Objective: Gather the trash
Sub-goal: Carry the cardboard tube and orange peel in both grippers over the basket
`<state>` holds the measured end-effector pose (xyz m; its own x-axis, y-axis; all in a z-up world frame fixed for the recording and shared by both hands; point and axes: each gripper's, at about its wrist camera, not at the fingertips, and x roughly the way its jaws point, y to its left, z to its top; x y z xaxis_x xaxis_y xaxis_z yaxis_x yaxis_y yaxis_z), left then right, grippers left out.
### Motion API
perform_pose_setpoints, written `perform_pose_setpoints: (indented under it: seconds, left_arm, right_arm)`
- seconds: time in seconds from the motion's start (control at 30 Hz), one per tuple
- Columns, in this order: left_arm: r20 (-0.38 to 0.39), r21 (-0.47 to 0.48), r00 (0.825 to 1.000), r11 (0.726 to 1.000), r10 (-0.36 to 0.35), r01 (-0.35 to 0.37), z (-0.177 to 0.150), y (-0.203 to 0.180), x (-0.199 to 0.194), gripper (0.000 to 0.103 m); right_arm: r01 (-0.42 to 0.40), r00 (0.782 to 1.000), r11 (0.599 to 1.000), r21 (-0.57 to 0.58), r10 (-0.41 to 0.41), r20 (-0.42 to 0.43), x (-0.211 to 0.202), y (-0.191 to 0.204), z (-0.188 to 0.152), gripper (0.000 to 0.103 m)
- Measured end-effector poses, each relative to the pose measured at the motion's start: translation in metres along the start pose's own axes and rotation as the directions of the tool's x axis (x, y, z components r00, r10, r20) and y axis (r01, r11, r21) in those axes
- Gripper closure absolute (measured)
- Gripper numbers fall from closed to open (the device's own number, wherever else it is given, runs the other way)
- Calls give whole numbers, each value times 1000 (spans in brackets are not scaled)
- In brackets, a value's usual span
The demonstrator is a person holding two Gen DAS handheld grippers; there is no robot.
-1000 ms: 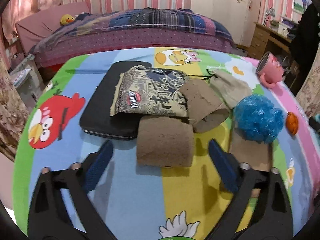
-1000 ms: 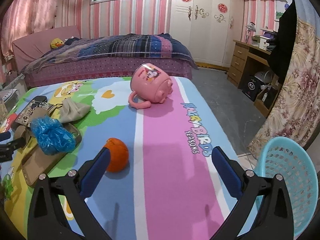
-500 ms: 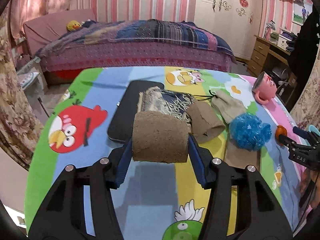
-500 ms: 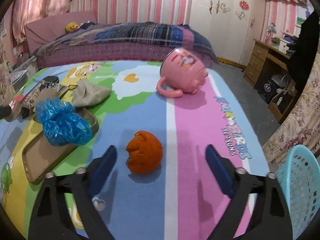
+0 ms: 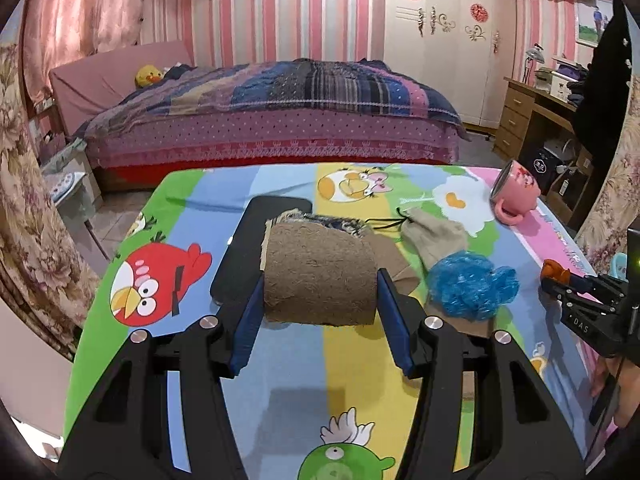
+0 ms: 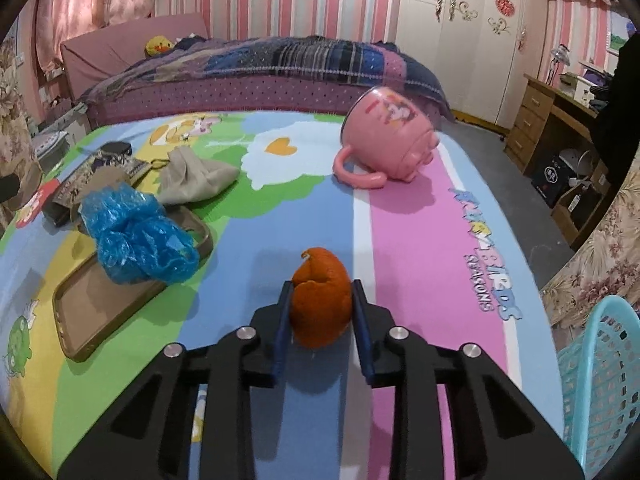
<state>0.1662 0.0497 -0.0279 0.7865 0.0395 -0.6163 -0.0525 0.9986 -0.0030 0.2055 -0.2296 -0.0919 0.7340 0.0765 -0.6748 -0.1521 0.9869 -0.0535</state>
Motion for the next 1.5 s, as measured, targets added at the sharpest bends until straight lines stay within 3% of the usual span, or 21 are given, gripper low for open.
perform_pose_setpoints:
  seconds: [0.3, 0.67, 1.1, 1.5]
  left_arm:
    - [37, -28, 998, 998, -48, 49, 11, -13, -15, 50]
    - [104, -15, 978, 983, -181, 183, 27, -75, -39, 50]
    - [68, 61, 952, 953, -300, 296, 15, -164, -38, 50]
    - [52, 164, 929, 921, -367, 354, -11, -239, -42, 50]
  right_arm:
    - [40, 996, 999, 13, -41, 81, -49, -26, 1, 76]
    - [99, 980, 993, 60, -108, 170, -113, -74, -7, 76]
    - [231, 956, 960, 155, -254, 145, -157, -158, -65, 76]
    - [315, 931, 915, 252, -350, 105, -168, -221, -103, 76]
